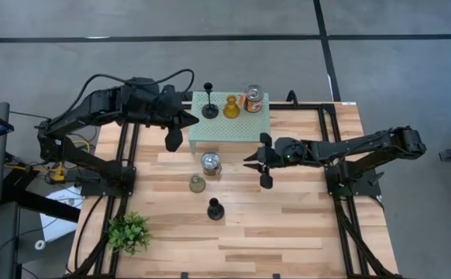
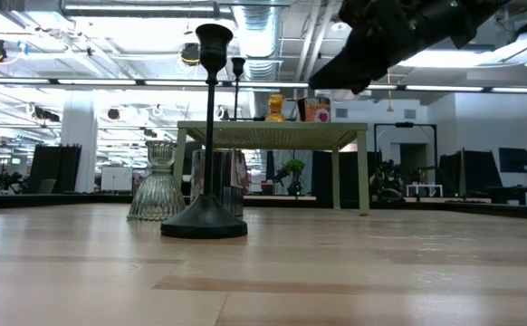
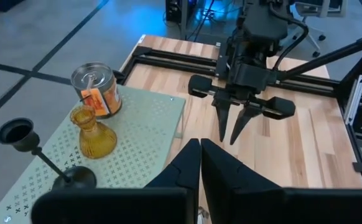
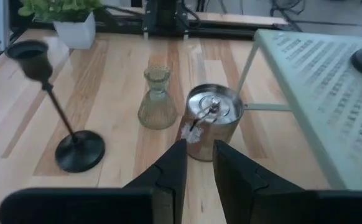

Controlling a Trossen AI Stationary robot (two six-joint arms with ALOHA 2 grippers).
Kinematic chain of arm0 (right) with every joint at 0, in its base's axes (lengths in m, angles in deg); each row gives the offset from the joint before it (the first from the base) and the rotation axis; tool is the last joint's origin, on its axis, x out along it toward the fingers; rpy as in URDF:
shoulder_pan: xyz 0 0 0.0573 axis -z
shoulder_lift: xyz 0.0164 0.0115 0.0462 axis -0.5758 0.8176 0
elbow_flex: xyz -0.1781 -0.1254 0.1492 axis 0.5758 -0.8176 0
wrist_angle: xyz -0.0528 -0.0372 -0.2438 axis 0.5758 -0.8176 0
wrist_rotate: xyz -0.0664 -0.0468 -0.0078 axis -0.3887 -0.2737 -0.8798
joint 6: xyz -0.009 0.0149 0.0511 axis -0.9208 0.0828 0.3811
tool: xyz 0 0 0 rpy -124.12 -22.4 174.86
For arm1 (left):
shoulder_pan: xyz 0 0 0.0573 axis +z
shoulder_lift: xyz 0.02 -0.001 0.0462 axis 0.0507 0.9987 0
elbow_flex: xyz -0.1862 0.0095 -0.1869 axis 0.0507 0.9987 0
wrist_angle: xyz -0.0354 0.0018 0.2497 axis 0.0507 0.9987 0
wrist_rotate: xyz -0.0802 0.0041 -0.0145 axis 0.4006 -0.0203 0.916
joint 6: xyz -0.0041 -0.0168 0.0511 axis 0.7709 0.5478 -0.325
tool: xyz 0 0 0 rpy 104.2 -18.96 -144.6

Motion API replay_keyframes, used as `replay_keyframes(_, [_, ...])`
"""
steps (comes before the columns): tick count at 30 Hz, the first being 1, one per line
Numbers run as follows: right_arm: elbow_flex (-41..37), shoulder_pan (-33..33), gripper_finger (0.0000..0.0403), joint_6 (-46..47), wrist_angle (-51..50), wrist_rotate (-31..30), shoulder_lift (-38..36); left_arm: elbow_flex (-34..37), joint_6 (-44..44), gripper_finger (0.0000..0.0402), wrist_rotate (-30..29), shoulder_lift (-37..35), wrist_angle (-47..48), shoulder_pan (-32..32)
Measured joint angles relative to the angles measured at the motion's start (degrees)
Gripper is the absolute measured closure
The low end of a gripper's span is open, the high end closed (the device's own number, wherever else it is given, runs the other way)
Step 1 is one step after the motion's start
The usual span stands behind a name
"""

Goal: Pick & Place candle stick holders
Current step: Put the scented candle on the shelf aligned with the other scented candle

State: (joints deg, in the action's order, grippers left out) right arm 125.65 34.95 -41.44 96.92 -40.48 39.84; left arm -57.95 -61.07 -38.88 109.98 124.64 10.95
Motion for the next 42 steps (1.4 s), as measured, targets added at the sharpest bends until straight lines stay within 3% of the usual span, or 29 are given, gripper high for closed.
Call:
replay_keyframes(5, [0.0, -0.04, 0.034, 0.26, 3.42, -1.13, 0.0, 0.0, -5.7, 0.0396, -0.39, 0.0, -0.84, -0.01])
replay_keyframes(11, [0.0, -0.16, 0.0394, -1.84, 3.67, -1.23, 0.0, 0.11, -9.36, 0.0397, -0.45, -1.39, -1.18, 0.01])
replay_keyframes(14, [0.0, -0.5, 0.0395, -2.52, 3.41, -1.66, 0.0, 2.58, -10.82, 0.0398, -0.44, -3.29, -2.56, -0.01])
replay_keyframes(23, [0.06, -1.7, 0.0402, -4.39, 1.55, -6.74, -2.07, 21.31, -10.53, 0.0398, -5.58, -13.37, -7.53, 0.04])
replay_keyframes(34, [0.04, -1.66, 0.0402, -4.02, -7.23, -6.74, -11.03, 39.54, -8.56, 0.0398, -1.12, -30.04, -18.26, -0.01])
replay_keyframes(42, [0.04, -1.66, 0.0403, -0.64, -10.1, -6.57, -10.14, 52.03, -6.41, 0.0398, 0.06, -36.57, -22.59, -0.01])
